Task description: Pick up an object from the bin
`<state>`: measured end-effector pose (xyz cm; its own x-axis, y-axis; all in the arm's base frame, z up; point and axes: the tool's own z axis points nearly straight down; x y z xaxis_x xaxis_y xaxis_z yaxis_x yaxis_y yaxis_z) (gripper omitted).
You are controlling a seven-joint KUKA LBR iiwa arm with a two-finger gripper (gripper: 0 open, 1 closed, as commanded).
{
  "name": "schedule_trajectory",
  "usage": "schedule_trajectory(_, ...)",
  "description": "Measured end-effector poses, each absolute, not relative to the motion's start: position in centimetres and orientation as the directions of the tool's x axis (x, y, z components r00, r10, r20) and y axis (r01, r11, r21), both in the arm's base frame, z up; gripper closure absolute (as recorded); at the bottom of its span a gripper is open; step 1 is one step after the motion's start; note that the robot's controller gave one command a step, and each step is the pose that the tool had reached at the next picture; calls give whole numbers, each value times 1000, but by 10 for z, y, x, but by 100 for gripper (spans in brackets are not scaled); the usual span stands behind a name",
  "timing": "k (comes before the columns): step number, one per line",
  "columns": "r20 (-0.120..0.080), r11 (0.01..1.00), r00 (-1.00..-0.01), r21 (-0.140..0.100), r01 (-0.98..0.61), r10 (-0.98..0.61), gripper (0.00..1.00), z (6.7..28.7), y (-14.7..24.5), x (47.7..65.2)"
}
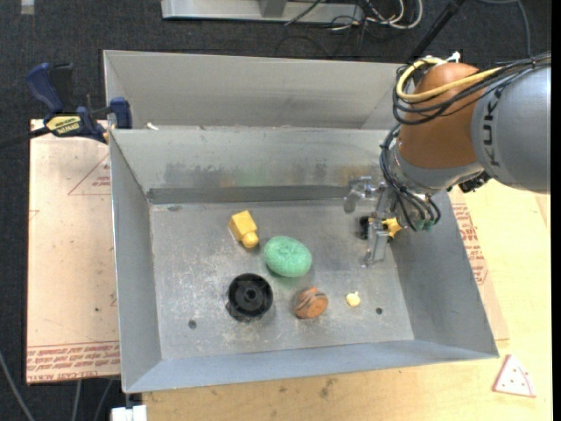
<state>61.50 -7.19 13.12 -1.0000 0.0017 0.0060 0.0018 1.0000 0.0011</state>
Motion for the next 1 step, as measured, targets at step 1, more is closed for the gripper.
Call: schedule_trajectory(1,-2,1000,-1000,0,1,1,0,136,-72,617)
